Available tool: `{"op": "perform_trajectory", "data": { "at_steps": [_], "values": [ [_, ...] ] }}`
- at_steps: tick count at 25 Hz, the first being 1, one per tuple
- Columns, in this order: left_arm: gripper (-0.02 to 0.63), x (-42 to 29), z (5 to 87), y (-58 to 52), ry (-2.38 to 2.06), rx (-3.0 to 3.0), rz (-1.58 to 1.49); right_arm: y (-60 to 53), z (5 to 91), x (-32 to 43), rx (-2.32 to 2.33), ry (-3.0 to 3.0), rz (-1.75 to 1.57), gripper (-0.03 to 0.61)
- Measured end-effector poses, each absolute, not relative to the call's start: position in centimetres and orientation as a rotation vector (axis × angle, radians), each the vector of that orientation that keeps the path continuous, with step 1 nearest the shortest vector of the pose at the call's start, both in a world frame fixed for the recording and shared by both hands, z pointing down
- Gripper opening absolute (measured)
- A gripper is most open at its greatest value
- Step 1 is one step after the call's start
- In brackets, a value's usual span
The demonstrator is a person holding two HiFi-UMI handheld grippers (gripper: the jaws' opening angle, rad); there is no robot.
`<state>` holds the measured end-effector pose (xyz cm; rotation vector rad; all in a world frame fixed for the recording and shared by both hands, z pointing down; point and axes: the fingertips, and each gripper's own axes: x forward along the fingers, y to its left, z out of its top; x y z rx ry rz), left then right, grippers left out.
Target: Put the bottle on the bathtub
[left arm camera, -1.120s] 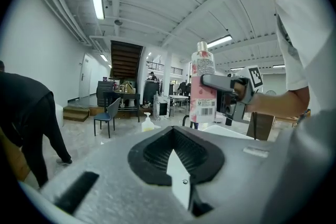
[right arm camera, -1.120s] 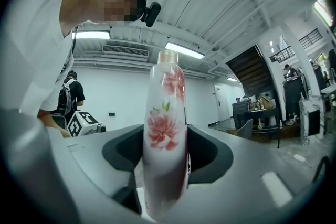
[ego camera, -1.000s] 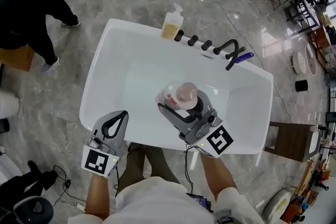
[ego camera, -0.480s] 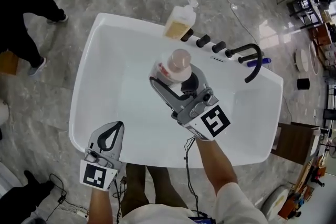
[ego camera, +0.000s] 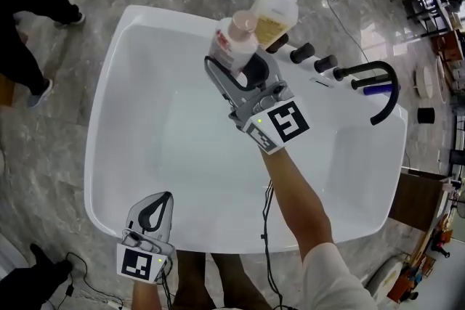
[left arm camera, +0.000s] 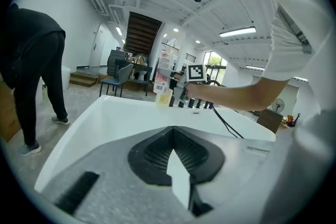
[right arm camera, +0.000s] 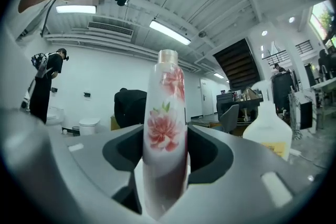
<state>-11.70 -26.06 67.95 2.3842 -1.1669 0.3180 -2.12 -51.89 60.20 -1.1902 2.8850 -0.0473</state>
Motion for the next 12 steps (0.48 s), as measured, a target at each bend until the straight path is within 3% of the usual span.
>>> {"op": "perform_trajectory", "data": {
  "at_steps": [12],
  "values": [
    [0.002,-12.7,73.5,-24.1,-1.173,2.336,0.354,-64.7,69.2,-1.3,-1.534,2.685,0.009,0.244]
  ]
}}
